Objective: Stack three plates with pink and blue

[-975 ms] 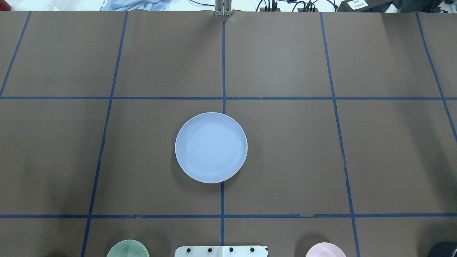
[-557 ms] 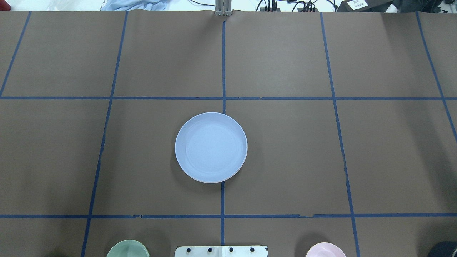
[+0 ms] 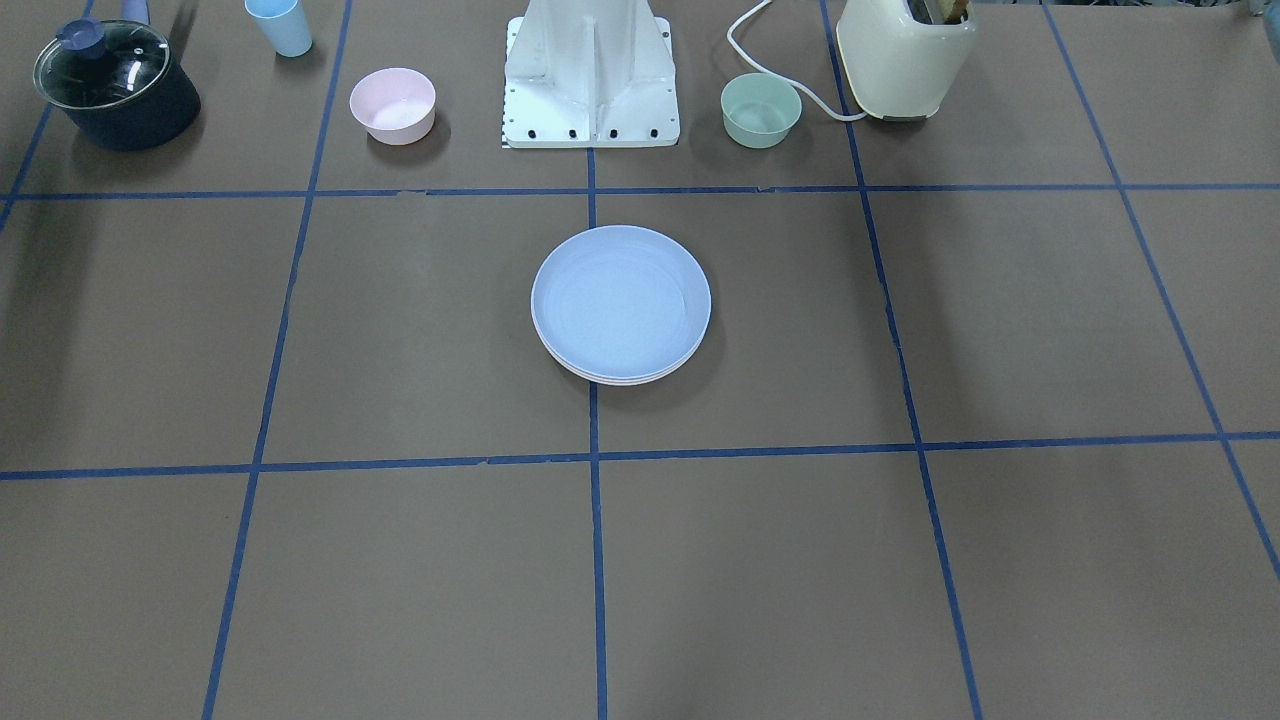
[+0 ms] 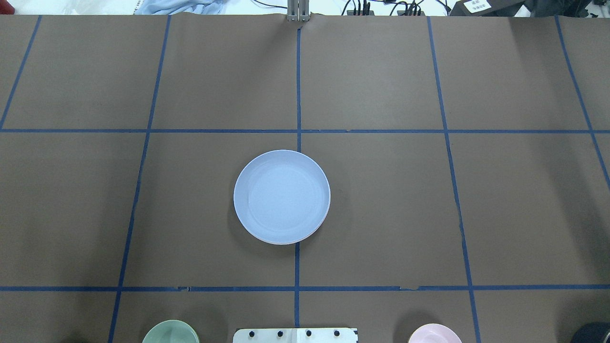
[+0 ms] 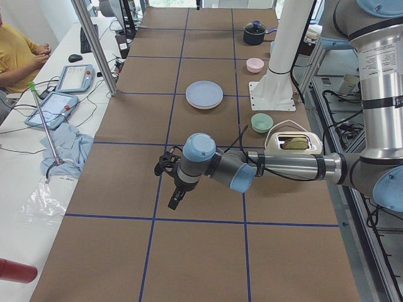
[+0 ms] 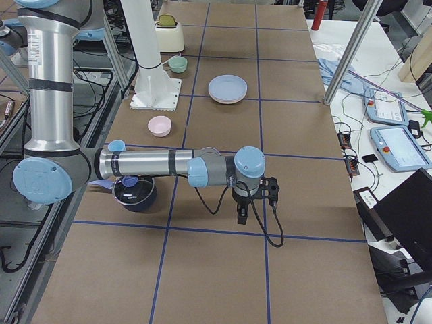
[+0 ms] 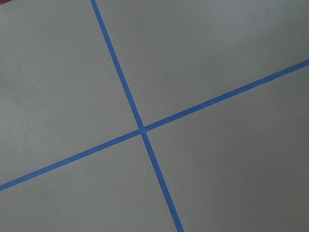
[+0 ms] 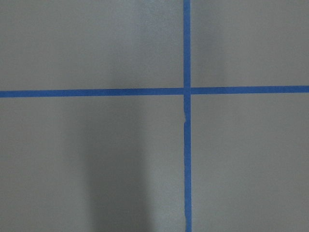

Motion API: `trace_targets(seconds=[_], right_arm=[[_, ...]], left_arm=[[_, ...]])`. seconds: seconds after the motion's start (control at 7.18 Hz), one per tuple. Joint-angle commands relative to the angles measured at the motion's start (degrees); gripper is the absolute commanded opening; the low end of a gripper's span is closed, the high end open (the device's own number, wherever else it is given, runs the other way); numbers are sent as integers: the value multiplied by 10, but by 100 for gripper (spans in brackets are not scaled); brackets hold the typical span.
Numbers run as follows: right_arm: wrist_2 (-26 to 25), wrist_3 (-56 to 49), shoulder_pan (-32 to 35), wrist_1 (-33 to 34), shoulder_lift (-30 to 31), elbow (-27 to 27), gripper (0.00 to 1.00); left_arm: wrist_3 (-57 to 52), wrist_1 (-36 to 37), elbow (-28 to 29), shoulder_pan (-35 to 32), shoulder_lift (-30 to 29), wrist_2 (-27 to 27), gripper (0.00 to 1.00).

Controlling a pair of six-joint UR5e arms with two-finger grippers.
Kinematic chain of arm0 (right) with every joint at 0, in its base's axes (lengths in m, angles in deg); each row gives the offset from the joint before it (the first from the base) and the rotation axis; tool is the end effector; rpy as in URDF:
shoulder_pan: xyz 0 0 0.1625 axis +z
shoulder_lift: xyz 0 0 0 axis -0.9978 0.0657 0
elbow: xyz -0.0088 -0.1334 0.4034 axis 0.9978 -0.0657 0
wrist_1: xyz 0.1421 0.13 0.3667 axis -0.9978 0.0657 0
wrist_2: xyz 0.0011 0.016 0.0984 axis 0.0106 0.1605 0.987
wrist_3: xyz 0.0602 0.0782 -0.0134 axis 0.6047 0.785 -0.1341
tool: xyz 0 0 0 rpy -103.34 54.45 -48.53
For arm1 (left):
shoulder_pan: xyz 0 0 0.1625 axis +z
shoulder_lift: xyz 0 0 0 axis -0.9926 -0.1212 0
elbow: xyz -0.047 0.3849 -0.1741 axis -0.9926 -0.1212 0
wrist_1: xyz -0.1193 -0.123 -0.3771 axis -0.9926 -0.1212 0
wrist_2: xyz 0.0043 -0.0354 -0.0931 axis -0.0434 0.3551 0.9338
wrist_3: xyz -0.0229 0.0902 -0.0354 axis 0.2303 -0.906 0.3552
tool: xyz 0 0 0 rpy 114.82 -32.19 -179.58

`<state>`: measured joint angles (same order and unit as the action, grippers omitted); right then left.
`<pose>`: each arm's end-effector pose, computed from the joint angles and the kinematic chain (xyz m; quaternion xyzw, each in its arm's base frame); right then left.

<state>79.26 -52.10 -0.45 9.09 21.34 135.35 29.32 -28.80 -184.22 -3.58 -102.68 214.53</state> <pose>0.0268 -0.4786 0.6240 0.0032 -0.3910 0.0130 0.9203 -0.0422 -0.4325 0.5985 0.1987 0.3458 0.1250 0.9085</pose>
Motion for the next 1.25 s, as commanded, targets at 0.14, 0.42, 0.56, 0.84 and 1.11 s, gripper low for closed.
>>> trace_targets(seconds=[0.14,0.42,0.56,0.84,1.11], right_arm=[[1,0,0,0,-1,0,100],[35,0,0,0,0,3,100],[55,0,0,0,1,2,100],[64,0,0,0,1,1,100],[63,0,0,0,1,-1,100]], left_arm=[[-2,0,-1,0,-2,0,100],[0,-1,-5,0,-3,1,100],[0,-1,-6,0,-3,1,100],[3,-2,-9,0,-9,1,100],[-2,7,-7,-1,-17,24,100]])
